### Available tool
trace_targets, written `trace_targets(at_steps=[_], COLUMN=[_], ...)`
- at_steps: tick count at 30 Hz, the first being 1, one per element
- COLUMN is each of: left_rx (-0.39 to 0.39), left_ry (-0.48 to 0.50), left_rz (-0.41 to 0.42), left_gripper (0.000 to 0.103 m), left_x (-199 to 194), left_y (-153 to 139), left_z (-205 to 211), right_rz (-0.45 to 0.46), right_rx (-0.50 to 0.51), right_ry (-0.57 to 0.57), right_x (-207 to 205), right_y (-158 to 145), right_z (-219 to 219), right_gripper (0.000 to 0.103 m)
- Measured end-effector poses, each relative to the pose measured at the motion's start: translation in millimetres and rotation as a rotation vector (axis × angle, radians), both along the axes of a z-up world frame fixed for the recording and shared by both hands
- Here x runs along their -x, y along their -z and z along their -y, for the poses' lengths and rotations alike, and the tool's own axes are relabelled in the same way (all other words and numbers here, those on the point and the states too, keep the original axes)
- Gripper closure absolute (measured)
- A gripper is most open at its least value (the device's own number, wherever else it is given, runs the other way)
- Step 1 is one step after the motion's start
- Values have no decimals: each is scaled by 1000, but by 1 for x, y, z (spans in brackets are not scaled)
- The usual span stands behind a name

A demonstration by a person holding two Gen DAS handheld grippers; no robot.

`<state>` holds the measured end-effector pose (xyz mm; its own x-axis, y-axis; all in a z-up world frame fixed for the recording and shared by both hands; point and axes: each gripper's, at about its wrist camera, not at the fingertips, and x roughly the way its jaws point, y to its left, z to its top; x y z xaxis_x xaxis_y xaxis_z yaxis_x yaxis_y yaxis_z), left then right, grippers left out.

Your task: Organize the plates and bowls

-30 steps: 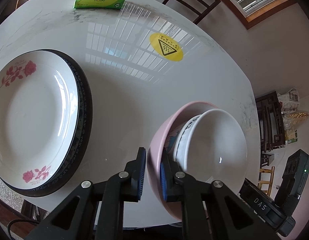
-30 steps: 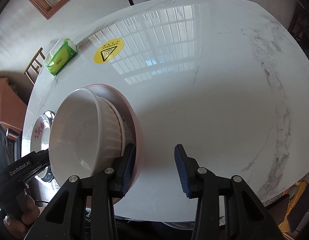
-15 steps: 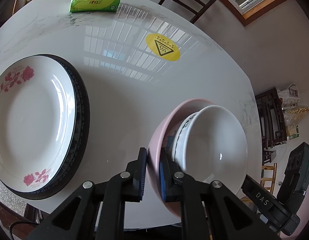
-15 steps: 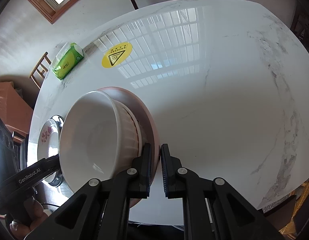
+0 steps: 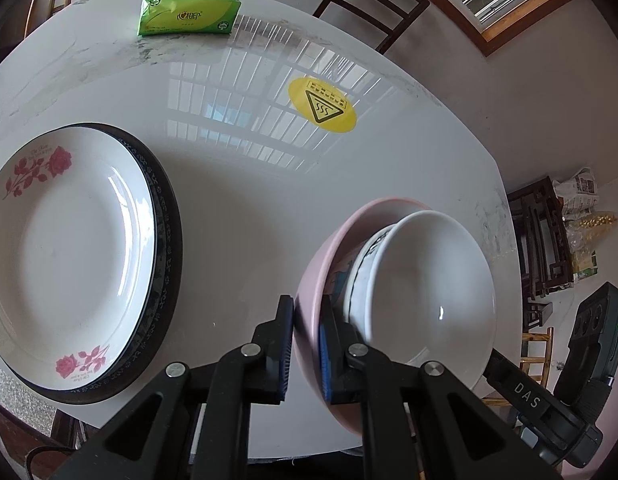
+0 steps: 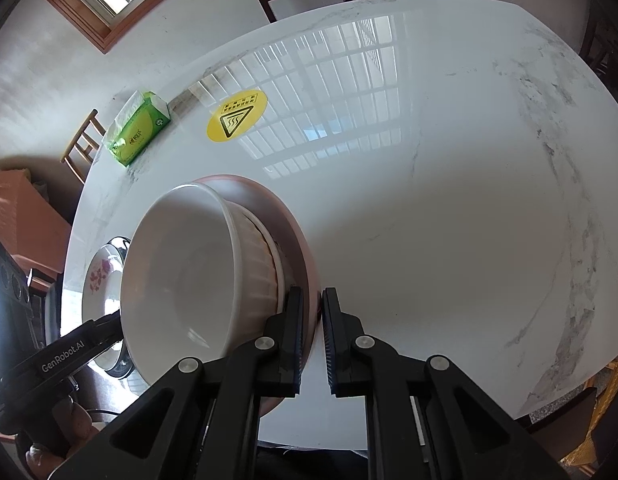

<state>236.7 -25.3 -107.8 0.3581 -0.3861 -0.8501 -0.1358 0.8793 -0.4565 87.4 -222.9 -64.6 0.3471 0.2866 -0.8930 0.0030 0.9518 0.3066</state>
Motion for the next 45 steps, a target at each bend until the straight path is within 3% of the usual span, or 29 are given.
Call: trace_targets(at_steps=[20,45], left_rx=[-13,-43], left_ry=[-35,-170], left_rz=[20,96], left_gripper=[93,95], left_x=[7,23], left_y=[-18,-59], left_z=[-17,-111], right_rz=[4,63], right_rx=[10,42], right_ry=[-33,-174], right_x=[0,-9], right_y=[-20,-63], right_z=[-18,-110], right_gripper=[91,91])
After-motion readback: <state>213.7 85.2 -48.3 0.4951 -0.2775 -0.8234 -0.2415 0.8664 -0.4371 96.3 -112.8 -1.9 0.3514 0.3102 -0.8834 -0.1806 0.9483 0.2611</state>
